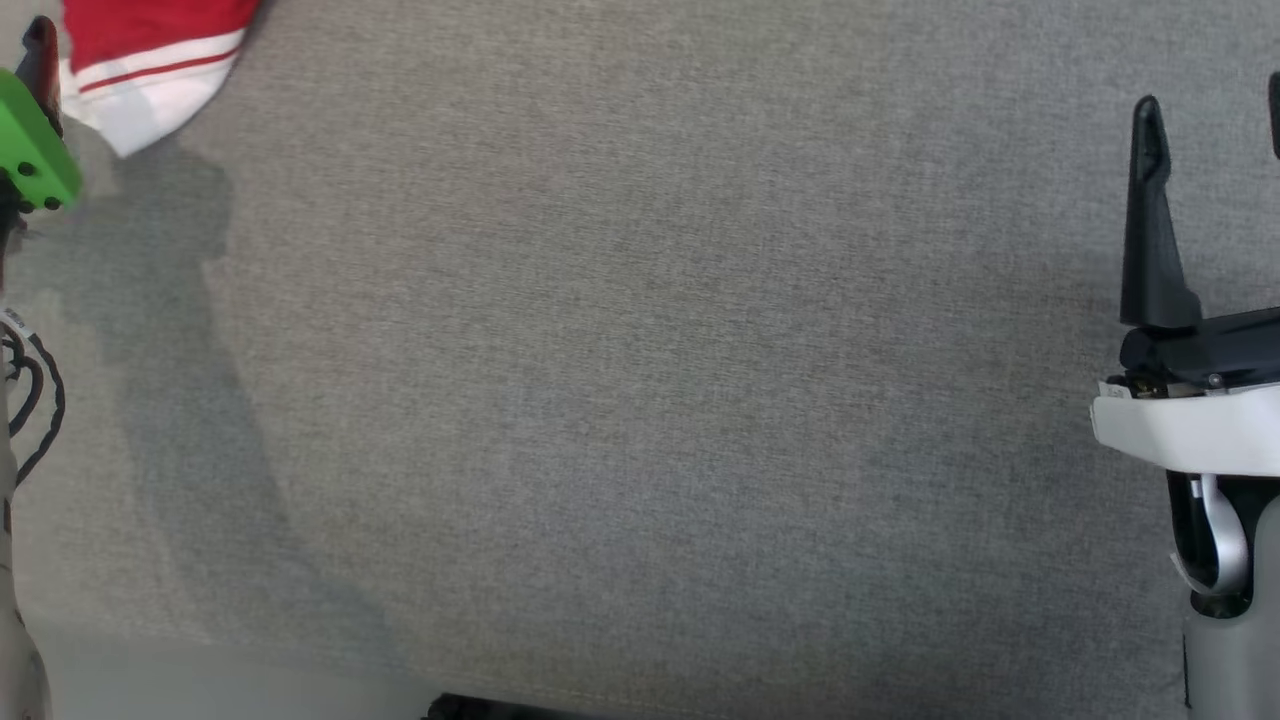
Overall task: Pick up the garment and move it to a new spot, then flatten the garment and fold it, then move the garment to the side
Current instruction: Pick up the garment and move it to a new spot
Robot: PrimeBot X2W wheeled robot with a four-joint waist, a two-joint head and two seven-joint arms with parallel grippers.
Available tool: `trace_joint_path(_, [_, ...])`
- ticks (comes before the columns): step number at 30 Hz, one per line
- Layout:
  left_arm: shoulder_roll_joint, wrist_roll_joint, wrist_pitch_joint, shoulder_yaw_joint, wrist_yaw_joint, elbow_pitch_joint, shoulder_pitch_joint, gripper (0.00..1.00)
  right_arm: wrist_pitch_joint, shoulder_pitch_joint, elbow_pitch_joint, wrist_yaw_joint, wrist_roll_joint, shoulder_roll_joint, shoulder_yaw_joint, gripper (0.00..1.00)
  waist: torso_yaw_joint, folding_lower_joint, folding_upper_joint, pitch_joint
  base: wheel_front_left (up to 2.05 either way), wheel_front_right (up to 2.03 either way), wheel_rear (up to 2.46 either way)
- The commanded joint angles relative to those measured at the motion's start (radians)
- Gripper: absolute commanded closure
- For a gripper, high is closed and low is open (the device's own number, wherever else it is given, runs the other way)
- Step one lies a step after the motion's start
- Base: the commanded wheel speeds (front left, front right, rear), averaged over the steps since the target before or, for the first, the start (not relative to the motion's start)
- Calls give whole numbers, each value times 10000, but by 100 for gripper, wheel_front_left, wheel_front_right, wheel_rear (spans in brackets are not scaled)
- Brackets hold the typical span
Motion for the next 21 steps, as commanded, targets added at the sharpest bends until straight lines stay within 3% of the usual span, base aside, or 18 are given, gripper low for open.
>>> trace_joint_path(1, [54,-147,61,14,-34,157,-217,0,45,-146,-187,-10,-60,-36,-13,0,-829,-1,0,889,0,0,0])
trace_joint_path(12, [168,-278,398,-69,196,1368,-152,0,10,-70,-440,-10,39,95,156,0,-1029,-1,0,1124,0,0,0])
trace_joint_path(13, [168,-306,326,-60,182,1393,-148,14,-6,-89,-415,-10,38,105,158,0,-1032,-1,0,1116,0,0,0])
trace_joint_path(14, [154,-325,241,-46,164,1403,-174,58,-13,-103,-383,-10,31,118,154,0,-1027,-1,0,1096,0,0,0])
trace_joint_path(16, [165,-353,80,-57,135,1401,-222,99,-51,-113,-306,-10,26,129,136,0,-1014,-1,0,1028,0,0,0])
trace_joint_path(21, [264,-391,-461,-87,63,1269,-446,100,-190,-137,-108,-10,33,182,206,0,-1002,-1,0,727,0,0,0])
